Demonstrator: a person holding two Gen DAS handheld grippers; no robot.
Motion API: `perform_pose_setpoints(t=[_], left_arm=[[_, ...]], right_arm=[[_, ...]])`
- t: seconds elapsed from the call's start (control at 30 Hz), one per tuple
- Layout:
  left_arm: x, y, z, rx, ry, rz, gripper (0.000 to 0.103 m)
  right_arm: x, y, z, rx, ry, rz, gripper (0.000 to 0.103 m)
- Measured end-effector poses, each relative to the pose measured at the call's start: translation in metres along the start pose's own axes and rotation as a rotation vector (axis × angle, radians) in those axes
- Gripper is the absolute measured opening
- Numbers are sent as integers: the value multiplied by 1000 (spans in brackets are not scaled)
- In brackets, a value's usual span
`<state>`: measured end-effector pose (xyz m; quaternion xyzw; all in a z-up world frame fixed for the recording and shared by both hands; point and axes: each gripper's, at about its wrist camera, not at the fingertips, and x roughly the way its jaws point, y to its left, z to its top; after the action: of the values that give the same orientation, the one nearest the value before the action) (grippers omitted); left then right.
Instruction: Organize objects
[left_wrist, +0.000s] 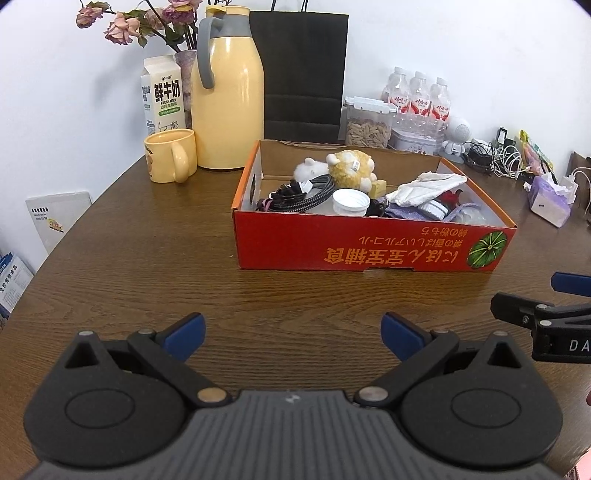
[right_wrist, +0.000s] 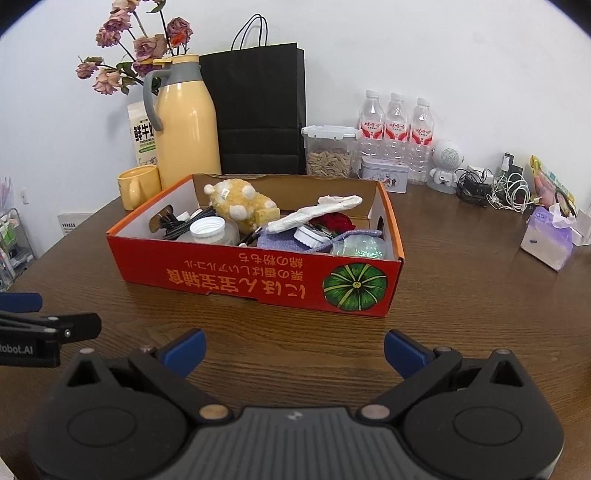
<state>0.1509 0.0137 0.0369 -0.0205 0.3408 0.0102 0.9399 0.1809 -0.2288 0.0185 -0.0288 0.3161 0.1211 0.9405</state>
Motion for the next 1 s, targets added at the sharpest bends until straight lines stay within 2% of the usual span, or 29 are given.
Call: perform_pose_setpoints(t=[1.0], left_arm=[[3,0,-2,-1,11,3,103]], right_arm=[[2,-1,0,6,7,3,103]])
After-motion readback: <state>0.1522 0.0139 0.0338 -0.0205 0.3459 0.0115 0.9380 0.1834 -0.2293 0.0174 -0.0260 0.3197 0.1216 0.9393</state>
